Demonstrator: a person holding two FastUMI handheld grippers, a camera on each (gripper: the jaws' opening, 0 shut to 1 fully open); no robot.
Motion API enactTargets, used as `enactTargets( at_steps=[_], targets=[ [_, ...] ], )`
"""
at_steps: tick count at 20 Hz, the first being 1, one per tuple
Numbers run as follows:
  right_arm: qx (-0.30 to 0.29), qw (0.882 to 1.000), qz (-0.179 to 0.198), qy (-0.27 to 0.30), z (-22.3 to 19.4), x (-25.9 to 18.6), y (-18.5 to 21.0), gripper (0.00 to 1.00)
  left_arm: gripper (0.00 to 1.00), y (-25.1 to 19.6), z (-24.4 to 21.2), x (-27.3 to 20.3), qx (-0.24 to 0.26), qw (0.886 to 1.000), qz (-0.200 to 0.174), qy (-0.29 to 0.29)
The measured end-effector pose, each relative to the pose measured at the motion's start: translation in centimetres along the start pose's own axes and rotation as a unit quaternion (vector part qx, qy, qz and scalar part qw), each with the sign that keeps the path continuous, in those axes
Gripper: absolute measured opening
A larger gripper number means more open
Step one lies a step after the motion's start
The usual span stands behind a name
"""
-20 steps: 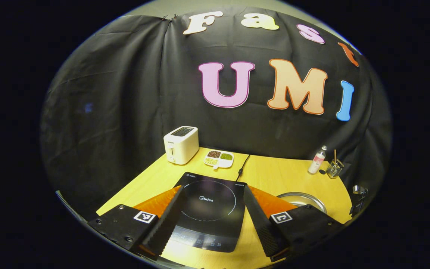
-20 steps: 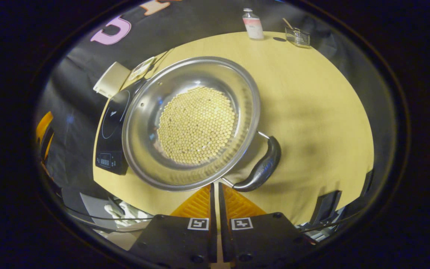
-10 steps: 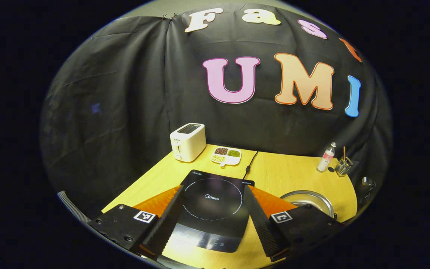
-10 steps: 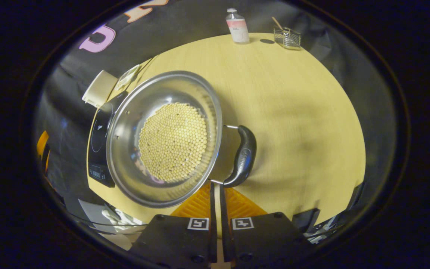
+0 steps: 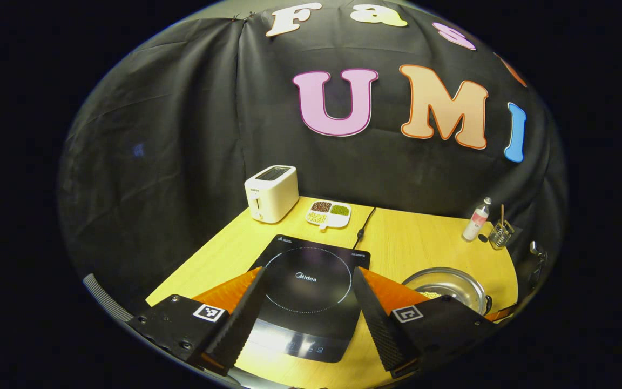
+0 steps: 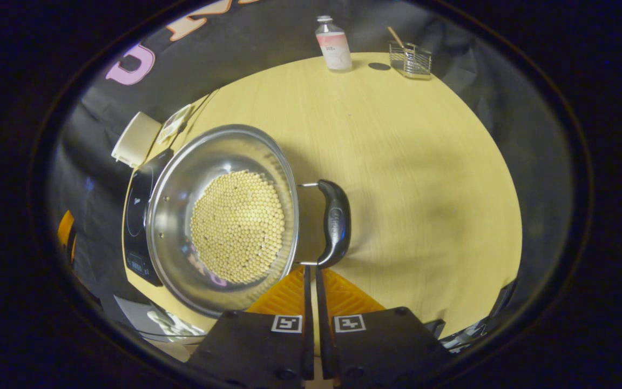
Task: First push the handle of the pot to place it horizontally, then grasp the pot with both hands and set it on the induction cooktop.
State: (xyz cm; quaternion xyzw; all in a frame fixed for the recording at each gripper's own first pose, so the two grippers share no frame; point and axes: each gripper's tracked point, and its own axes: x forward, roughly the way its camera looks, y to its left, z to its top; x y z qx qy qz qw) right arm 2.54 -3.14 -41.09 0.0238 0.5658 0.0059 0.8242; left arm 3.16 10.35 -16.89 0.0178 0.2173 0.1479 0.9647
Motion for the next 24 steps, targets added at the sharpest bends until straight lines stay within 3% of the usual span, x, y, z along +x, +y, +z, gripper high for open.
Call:
enactTargets(
  at_steps=[1, 2, 3, 6, 7, 8, 13, 14, 15, 16, 17, 18, 19, 20, 21, 24],
  targets=[
    [0.001, 1.000, 0.001, 0.001, 0.3, 0.1, -0.1, 0.00, 0.97, 0.0, -0.1, 0.1, 0.002, 1.000, 0.001, 0.002],
    [0.000, 1.000, 0.002, 0.000, 0.5, 0.1, -0.1, 0.00, 0.97, 0.0, -0.4, 0.1, 0.003, 1.000, 0.002, 0.006],
    [0.001, 1.000, 0.003, -0.001, 0.8, 0.1, -0.2, 0.07, 0.97, -0.2, -0.7, 0.3, 0.003, 1.000, 0.003, 0.009],
    [0.000, 1.000, 0.004, -0.004, 1.6, 0.3, -0.4, 0.07, 0.97, -0.3, -1.5, 0.4, 0.008, 1.000, 0.007, 0.020],
    [-0.001, 1.000, 0.006, -0.005, 1.9, 0.4, -0.4, 0.00, 0.97, -0.5, -1.8, 0.5, 0.010, 1.000, 0.008, 0.023],
    [-0.001, 1.000, 0.008, -0.003, 1.8, 0.3, -0.4, 0.07, 0.96, -0.6, -1.9, 0.6, 0.010, 1.000, 0.008, 0.027],
    [0.005, 1.000, 0.021, -0.001, 1.9, -0.2, -1.5, 0.11, 0.95, -2.3, -2.8, 1.7, 0.009, 0.999, -0.008, 0.038],
    [0.006, 1.000, 0.018, 0.000, 1.7, -0.5, -1.9, 0.00, 0.95, -2.7, -3.0, 1.9, 0.010, 0.999, -0.013, 0.042],
    [0.003, 1.000, 0.015, 0.003, 1.7, -0.6, -2.4, 0.22, 0.95, -3.1, -3.4, 2.2, 0.012, 0.999, -0.018, 0.047],
    [0.002, 1.000, 0.009, 0.004, 1.4, -0.7, -3.2, 0.17, 0.95, -3.4, -3.7, 2.4, 0.015, 0.998, -0.022, 0.052],
    [0.005, 1.000, 0.006, 0.006, 1.3, -0.8, -3.8, 0.20, 0.95, -3.8, -4.0, 2.7, 0.020, 0.998, -0.027, 0.057],
    [0.011, 1.000, 0.006, 0.005, 1.4, -1.3, -4.2, 0.30, 0.95, -4.1, -4.3, 2.9, 0.027, 0.997, -0.031, 0.061],
    [0.019, 1.000, 0.011, 0.002, 1.7, -1.8, -4.5, 0.26, 0.95, -4.6, -4.6, 3.1, 0.032, 0.997, -0.037, 0.067],
    [0.032, 0.999, 0.020, -0.002, 2.0, -2.1, -4.6, 0.40, 0.95, -5.1, -5.0, 3.2, 0.037, 0.996, -0.043, 0.072],
    [0.047, 0.999, 0.023, -0.008, 2.5, -2.6, -5.0, 0.34, 0.95, -5.4, -5.5, 3.3, 0.040, 0.995, -0.051, 0.079],
    [0.071, 0.997, 0.035, -0.026, 3.9, -3.5, -5.9, 0.65, 0.95, -7.2, -7.5, 3.6, 0.033, 0.990, -0.077, 0.110]
  ],
)
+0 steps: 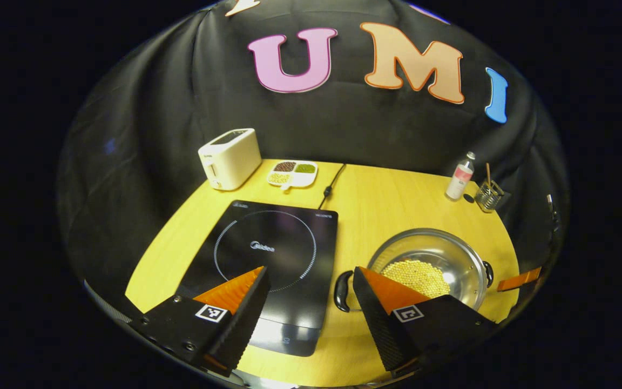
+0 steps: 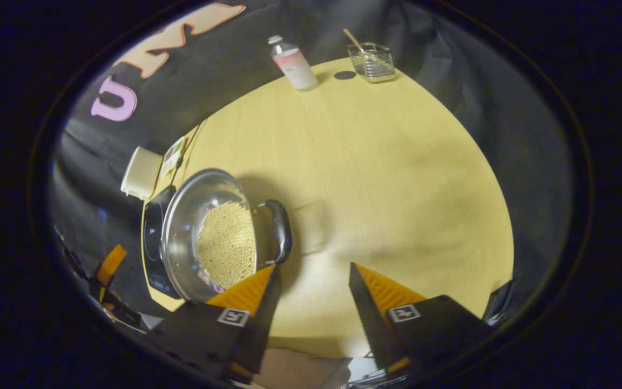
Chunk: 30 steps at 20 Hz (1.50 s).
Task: First push the handle of the pot to place it horizontally, then grasp the pot with both hands and set it on the induction cooktop.
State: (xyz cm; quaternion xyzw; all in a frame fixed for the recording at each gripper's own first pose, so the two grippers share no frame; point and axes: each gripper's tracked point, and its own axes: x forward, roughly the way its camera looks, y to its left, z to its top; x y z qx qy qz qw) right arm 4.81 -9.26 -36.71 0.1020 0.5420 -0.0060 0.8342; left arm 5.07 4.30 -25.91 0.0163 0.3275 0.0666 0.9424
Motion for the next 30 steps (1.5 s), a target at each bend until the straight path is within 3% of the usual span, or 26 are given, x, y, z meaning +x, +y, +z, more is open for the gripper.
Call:
enactTargets(
  at_steps=[1, 2, 3, 8, 9, 11, 12, 15, 16, 17, 18, 19, 20, 22, 24, 25, 26, 27, 28, 29, 30],
  targets=[
    [-0.001, 1.000, 0.002, -0.007, 0.6, -0.1, -0.2, 0.77, 0.95, -0.4, -0.6, 0.2, -0.003, 1.000, -0.006, 0.010],
    [-0.001, 1.000, 0.006, -0.014, 1.2, 0.1, 0.0, 1.00, 0.95, -0.5, -1.1, 0.6, -0.007, 1.000, -0.013, 0.019],
    [0.004, 1.000, 0.013, -0.018, 1.8, 0.2, 0.3, 0.94, 0.95, -0.8, -1.6, 1.0, -0.012, 0.999, -0.019, 0.028],
    [0.013, 0.998, 0.062, -0.020, 2.9, 1.5, 3.3, 0.94, 0.94, -1.3, -3.4, 2.5, -0.055, 0.996, -0.047, 0.057],
    [0.012, 0.997, 0.070, -0.019, 3.1, 2.0, 3.8, 1.00, 0.94, -1.6, -3.4, 2.9, -0.067, 0.994, -0.057, 0.059],
    [0.008, 0.997, 0.081, -0.015, 3.3, 3.0, 4.7, 1.00, 0.93, -2.2, -3.9, 3.5, -0.095, 0.991, -0.076, 0.065],
    [0.006, 0.996, 0.086, -0.012, 3.2, 3.4, 5.1, 1.00, 0.97, -2.5, -4.2, 3.9, -0.107, 0.988, -0.087, 0.073],
    [-0.001, 0.995, 0.101, -0.001, 3.1, 4.6, 6.0, 0.99, 0.92, -3.4, -5.1, 4.7, -0.149, 0.977, -0.119, 0.094],
    [-0.003, 0.995, 0.104, 0.003, 3.1, 4.9, 6.1, 0.89, 0.90, -3.5, -5.3, 5.0, -0.161, 0.974, -0.126, 0.100],
    [-0.006, 0.994, 0.105, 0.006, 3.0, 5.3, 6.2, 0.98, 0.94, -3.8, -5.5, 5.1, -0.171, 0.970, -0.135, 0.108],
    [-0.009, 0.994, 0.106, 0.009, 2.9, 5.6, 6.2, 0.89, 0.89, -4.0, -5.6, 5.4, -0.182, 0.966, -0.144, 0.113],
    [-0.013, 0.994, 0.106, 0.013, 2.9, 6.0, 6.2, 0.89, 0.89, -4.2, -5.6, 5.6, -0.195, 0.962, -0.154, 0.116],
    [-0.016, 0.994, 0.106, 0.019, 2.6, 6.2, 6.2, 0.98, 0.87, -4.5, -5.6, 5.8, -0.211, 0.956, -0.163, 0.120],
    [-0.020, 0.993, 0.110, 0.030, 2.3, 6.6, 6.4, 0.94, 0.92, -5.0, -5.1, 6.2, -0.238, 0.947, -0.176, 0.122],
    [-0.023, 0.992, 0.116, 0.044, 1.9, 7.1, 6.6, 0.94, 0.84, -4.9, -5.0, 6.8, -0.235, 0.947, -0.178, 0.125],
    [-0.024, 0.992, 0.118, 0.049, 1.9, 7.4, 6.7, 0.84, 0.84, -5.1, -5.0, 6.9, -0.229, 0.948, -0.181, 0.128],
    [-0.025, 0.991, 0.119, 0.055, 1.6, 7.7, 6.7, 0.84, 0.84, -5.5, -5.2, 7.2, -0.221, 0.948, -0.186, 0.133],
    [-0.027, 0.990, 0.121, 0.061, 1.5, 8.0, 6.7, 0.94, 0.84, -5.7, -5.3, 7.3, -0.215, 0.948, -0.190, 0.138],
    [-0.030, 0.990, 0.122, 0.067, 1.2, 8.3, 6.8, 0.94, 0.84, -5.9, -5.5, 7.6, -0.207, 0.949, -0.189, 0.145],
    [-0.034, 0.989, 0.122, 0.073, 1.1, 8.5, 6.6, 0.84, 0.84, -5.9, -5.7, 7.8, -0.198, 0.950, -0.187, 0.150],
    [-0.036, 0.989, 0.124, 0.075, 0.8, 8.7, 6.6, 0.84, 0.84, -6.1, -5.7, 8.0, -0.190, 0.952, -0.186, 0.154]
  ],
)
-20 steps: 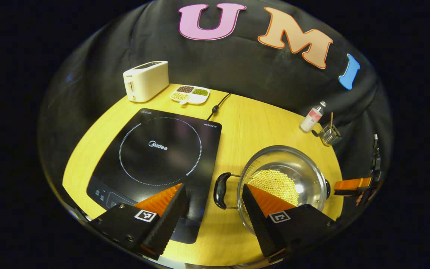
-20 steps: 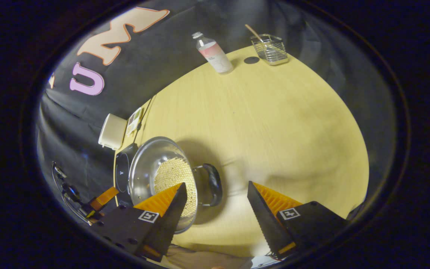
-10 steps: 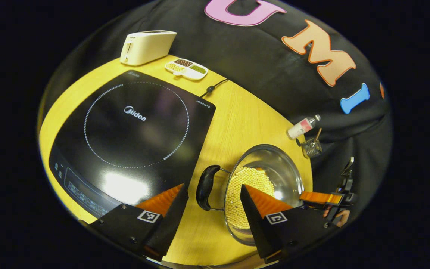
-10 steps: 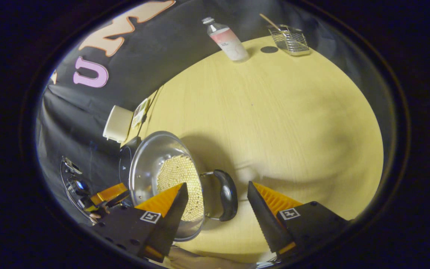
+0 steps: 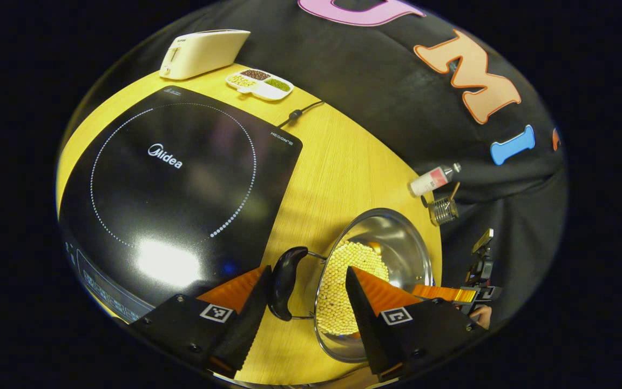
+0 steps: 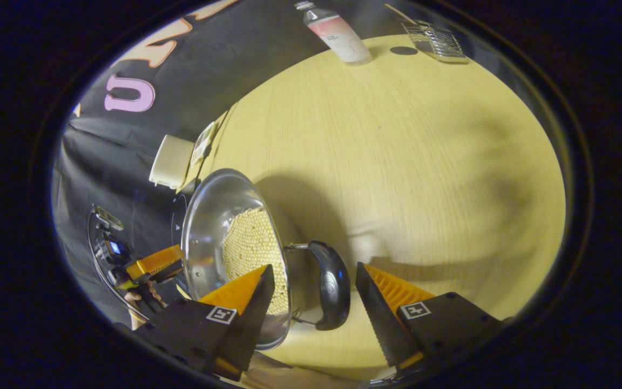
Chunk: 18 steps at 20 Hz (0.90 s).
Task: First push the handle of the pot to place it horizontally, then grasp the pot with both hands and set it on the induction cooktop.
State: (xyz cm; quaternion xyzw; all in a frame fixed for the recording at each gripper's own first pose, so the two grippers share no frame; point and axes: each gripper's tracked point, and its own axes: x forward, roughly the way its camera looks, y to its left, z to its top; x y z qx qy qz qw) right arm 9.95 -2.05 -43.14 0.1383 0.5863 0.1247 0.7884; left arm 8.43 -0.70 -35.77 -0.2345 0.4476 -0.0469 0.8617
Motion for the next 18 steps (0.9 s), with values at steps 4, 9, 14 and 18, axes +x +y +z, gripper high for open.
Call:
enactTargets(
  at_steps=[4, 9, 14, 18],
  targets=[
    [0.007, 1.000, 0.001, 0.014, 0.1, 0.7, -0.4, 0.86, 0.84, -0.3, 0.3, 1.0, 0.023, 1.000, 0.004, 0.005],
    [0.020, 1.000, 0.012, 0.020, 0.3, 0.9, -0.5, 0.54, 0.74, 0.3, 0.1, 2.0, 0.032, 0.999, 0.018, 0.016],
    [0.033, 0.999, 0.016, 0.033, -0.3, 1.5, -0.5, 0.54, 0.63, 0.6, 0.0, 2.5, 0.058, 0.998, 0.033, 0.017],
    [0.020, 1.000, 0.001, 0.008, 0.3, 0.9, -1.0, 0.49, 0.61, 0.5, -0.5, 2.3, 0.059, 0.997, 0.046, 0.014]
  ],
)
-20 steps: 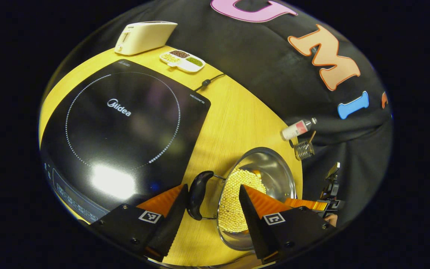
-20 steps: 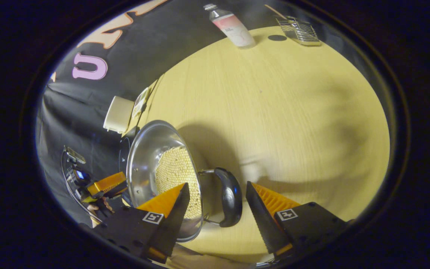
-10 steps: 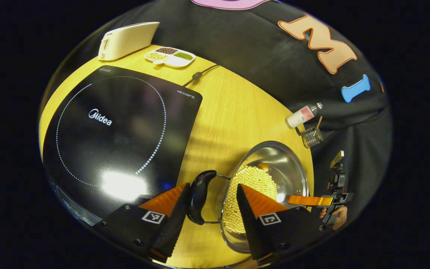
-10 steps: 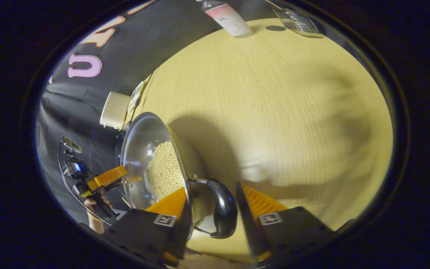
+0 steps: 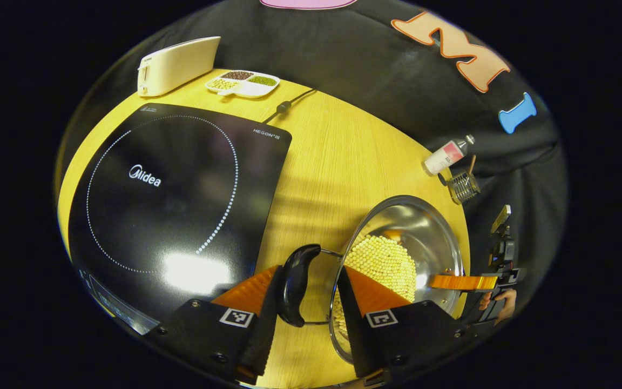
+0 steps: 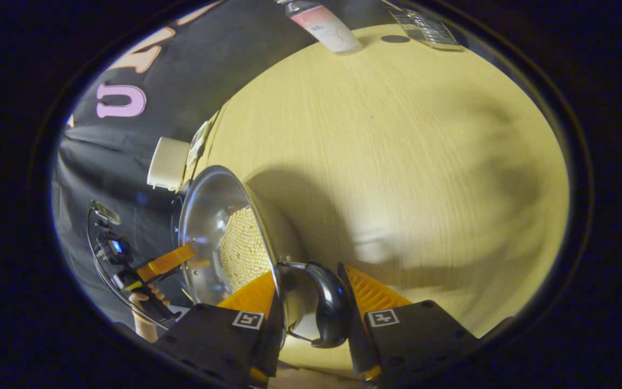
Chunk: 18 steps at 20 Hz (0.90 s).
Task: First push the handle of the pot to place it horizontally, then grasp the pot with both hands and set it on the induction cooktop.
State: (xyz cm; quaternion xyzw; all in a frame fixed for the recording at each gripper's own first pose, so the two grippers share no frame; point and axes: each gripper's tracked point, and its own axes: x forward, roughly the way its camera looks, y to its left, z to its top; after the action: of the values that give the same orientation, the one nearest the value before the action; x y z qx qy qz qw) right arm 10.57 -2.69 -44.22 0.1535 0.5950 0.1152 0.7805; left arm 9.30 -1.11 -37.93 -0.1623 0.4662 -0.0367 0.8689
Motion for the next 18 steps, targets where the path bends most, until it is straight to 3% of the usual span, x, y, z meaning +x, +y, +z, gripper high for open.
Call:
enactTargets(
  at_steps=[9, 10, 13, 18],
  targets=[
    [-0.033, 0.999, -0.003, -0.005, -2.0, -3.5, 0.2, 0.49, 0.52, -1.4, -2.0, -3.5, 0.003, 1.000, -0.014, -0.009],
    [-0.033, 0.999, -0.004, -0.007, -2.3, -3.9, 0.5, 0.49, 0.58, -1.4, -2.0, -3.9, 0.005, 1.000, -0.013, -0.013],
    [-0.033, 0.999, -0.001, -0.015, -2.7, -4.8, 1.9, 0.55, 0.58, -1.1, -1.7, -5.4, 0.008, 1.000, -0.013, -0.021],
    [-0.037, 0.998, 0.005, -0.043, -3.7, -5.3, 5.7, 0.55, 0.55, 0.9, 0.0, -8.1, 0.018, 0.999, -0.017, -0.037]
  ],
)
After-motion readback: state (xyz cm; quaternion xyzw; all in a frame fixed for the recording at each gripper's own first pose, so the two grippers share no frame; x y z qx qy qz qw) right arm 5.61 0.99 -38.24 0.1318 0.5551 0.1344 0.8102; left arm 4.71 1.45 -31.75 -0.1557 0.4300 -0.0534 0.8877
